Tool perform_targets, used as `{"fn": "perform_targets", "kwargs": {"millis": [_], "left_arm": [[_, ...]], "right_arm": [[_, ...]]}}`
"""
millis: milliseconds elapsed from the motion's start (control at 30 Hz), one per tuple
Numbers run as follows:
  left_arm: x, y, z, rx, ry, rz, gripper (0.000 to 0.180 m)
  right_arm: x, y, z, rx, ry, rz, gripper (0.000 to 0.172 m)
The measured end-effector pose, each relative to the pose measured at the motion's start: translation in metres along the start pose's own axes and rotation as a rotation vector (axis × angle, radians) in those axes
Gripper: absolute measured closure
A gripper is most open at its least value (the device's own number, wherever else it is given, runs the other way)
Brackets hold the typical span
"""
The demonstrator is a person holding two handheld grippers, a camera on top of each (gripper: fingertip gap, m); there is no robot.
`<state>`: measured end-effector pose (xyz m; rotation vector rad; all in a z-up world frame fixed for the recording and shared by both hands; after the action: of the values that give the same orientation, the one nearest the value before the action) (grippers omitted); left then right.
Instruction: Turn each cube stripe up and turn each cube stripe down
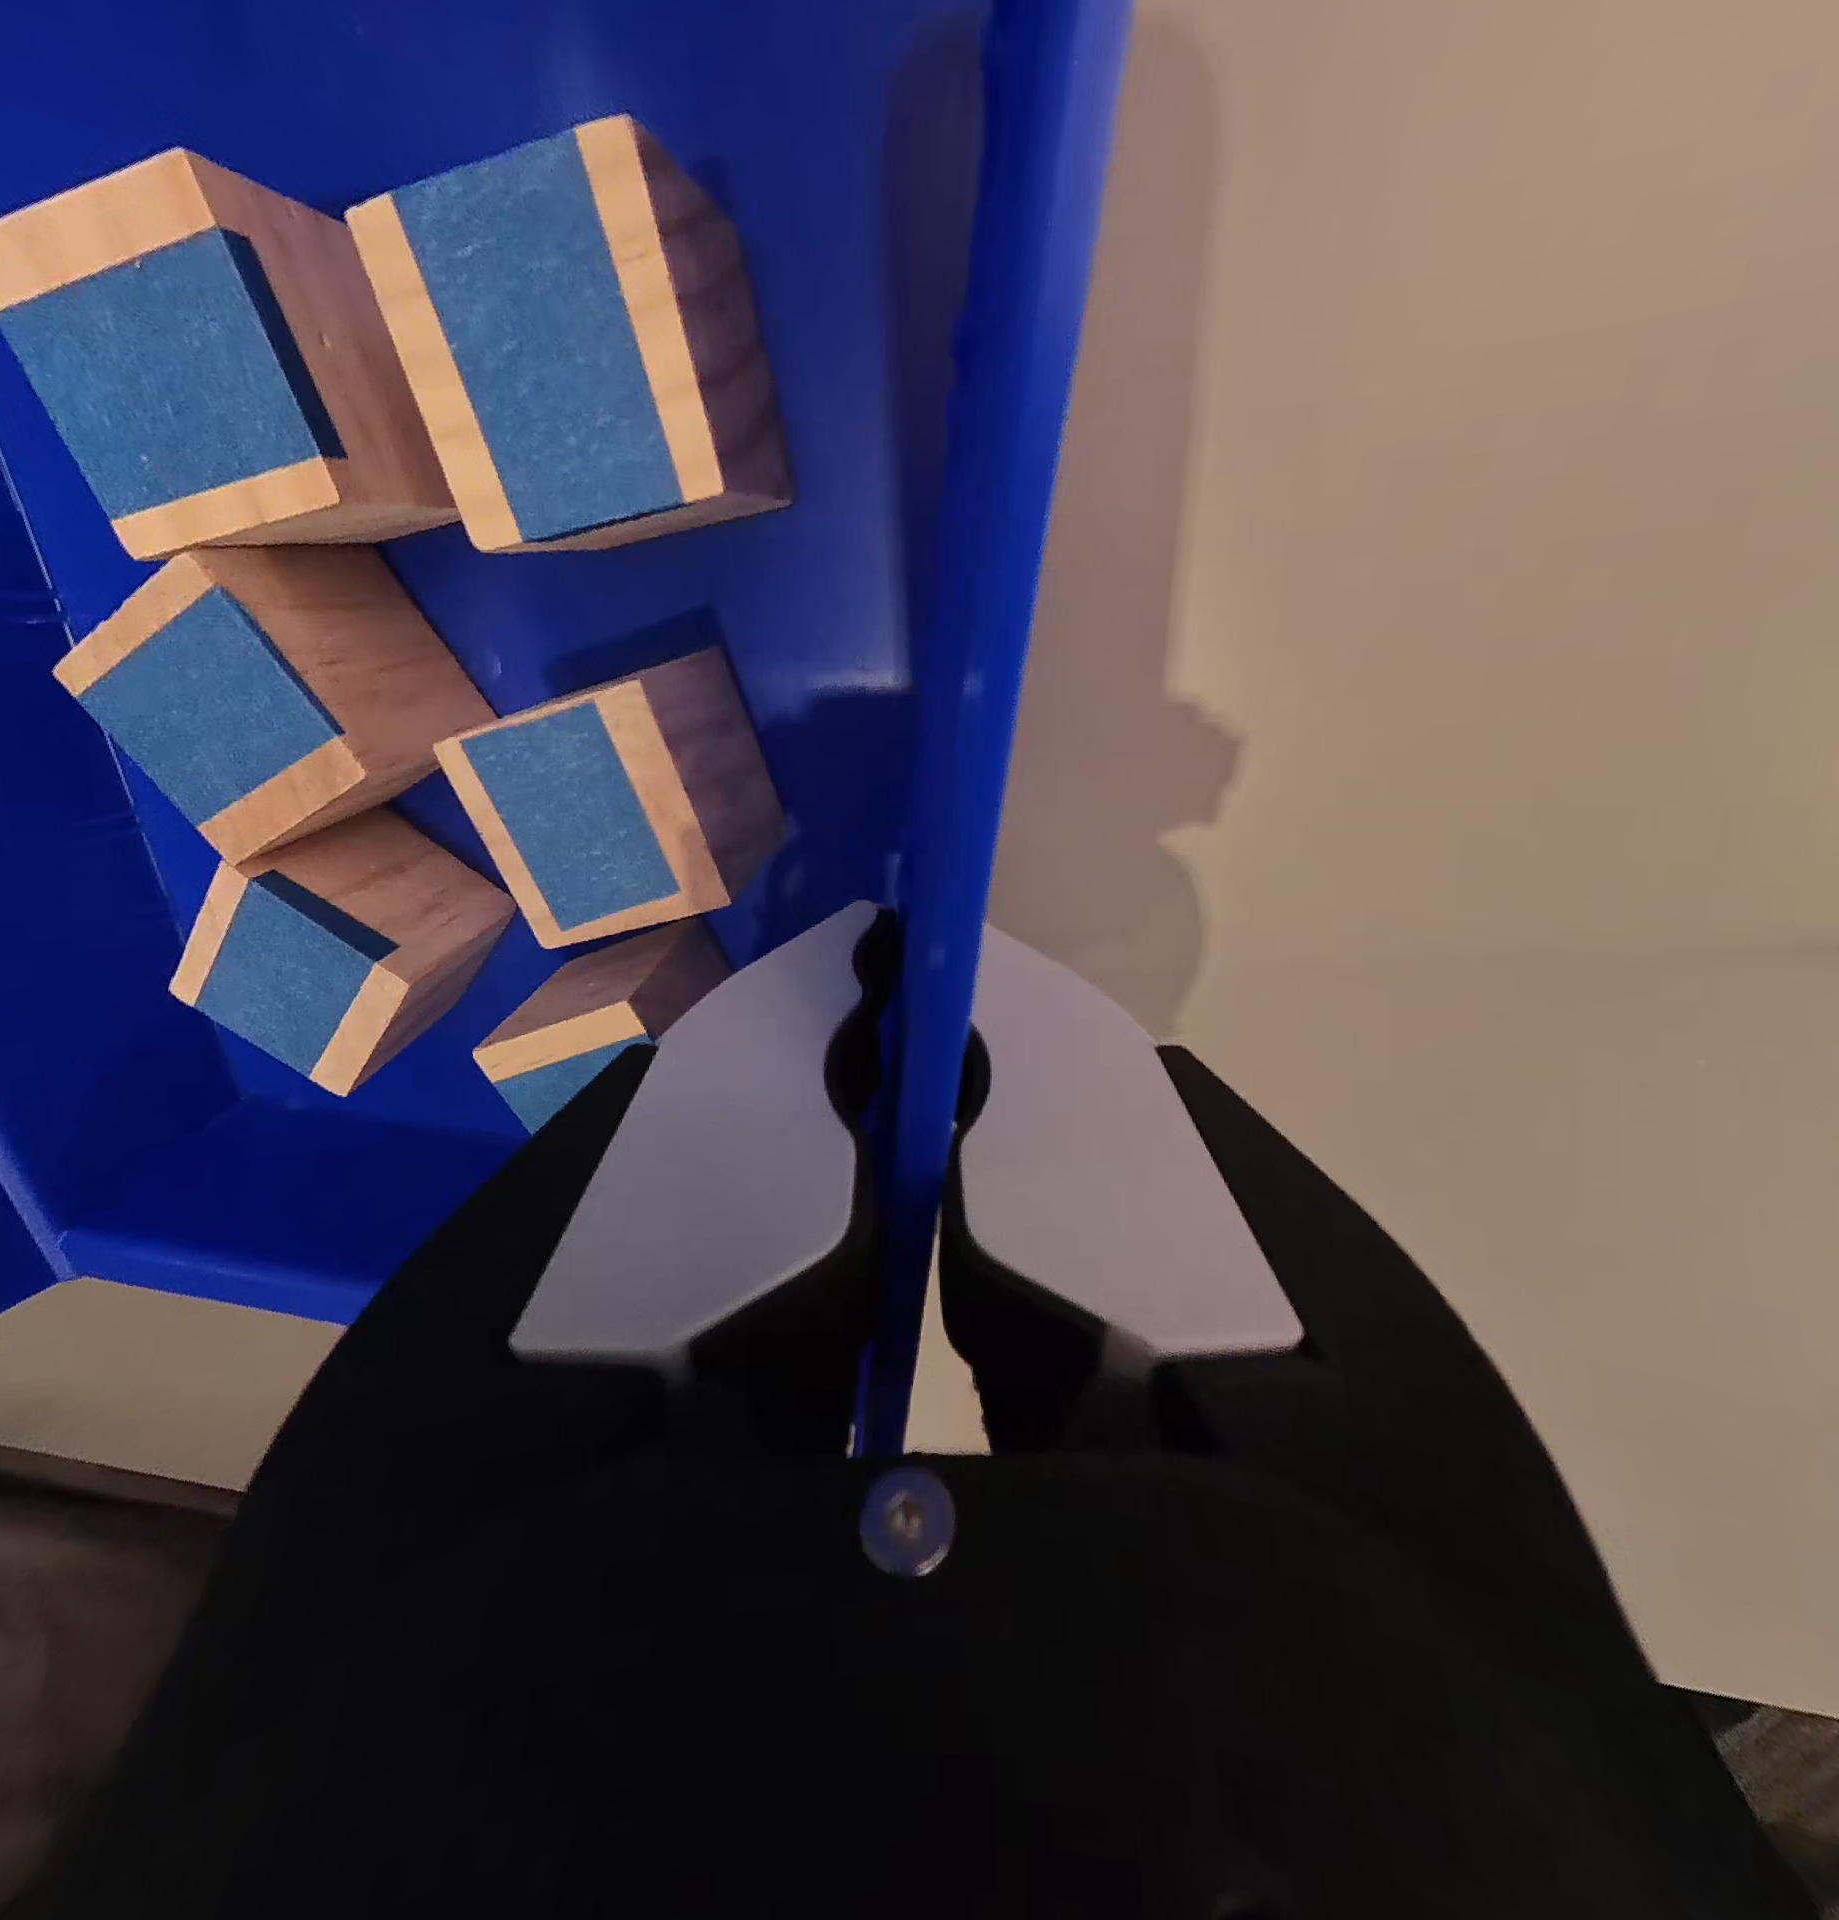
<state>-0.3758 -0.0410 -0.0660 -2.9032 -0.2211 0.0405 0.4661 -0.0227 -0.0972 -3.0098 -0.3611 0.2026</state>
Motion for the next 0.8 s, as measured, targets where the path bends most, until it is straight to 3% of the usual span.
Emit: {"fn": "perform_targets", "kwargs": {"millis": [33,67,233,400,800], "left_arm": [[0.011,0.0,0.001,-0.015,0.072,0.011,0.171],[0.016,0.0,0.004,-0.034,0.073,0.019,0.16],[0.034,-0.007,0.009,-0.07,-0.138,0.117,0.157],[0.093,-0.003,0.006,-0.134,-0.01,0.184,0.165],[0.214,0.0,0.006,-0.063,-0.067,0.432,0.155]], "right_arm": [[0.0,0.0,0.0,0.001,-0.002,0.01,0.165],[-0.002,-0.001,0.0,0.0,-0.007,0.025,0.165],[-0.02,-0.008,0.003,-0.026,-0.019,0.024,0.165],[-0.051,-0.021,0.008,-0.061,-0.015,0.021,0.165],[-0.155,-0.054,0.024,-0.046,-0.038,-0.157,0.162]]}}
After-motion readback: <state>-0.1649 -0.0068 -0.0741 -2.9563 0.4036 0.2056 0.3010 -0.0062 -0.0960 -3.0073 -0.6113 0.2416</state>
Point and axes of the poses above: each gripper's, where its closed fingertips meet, z out along the fingers, y out of its underside, x = y × z across the jaws, the point moved 4 cm from there along -z, back along the fingers, and after that the axes turned 7 degrees about -z, right-handed, at the moved point
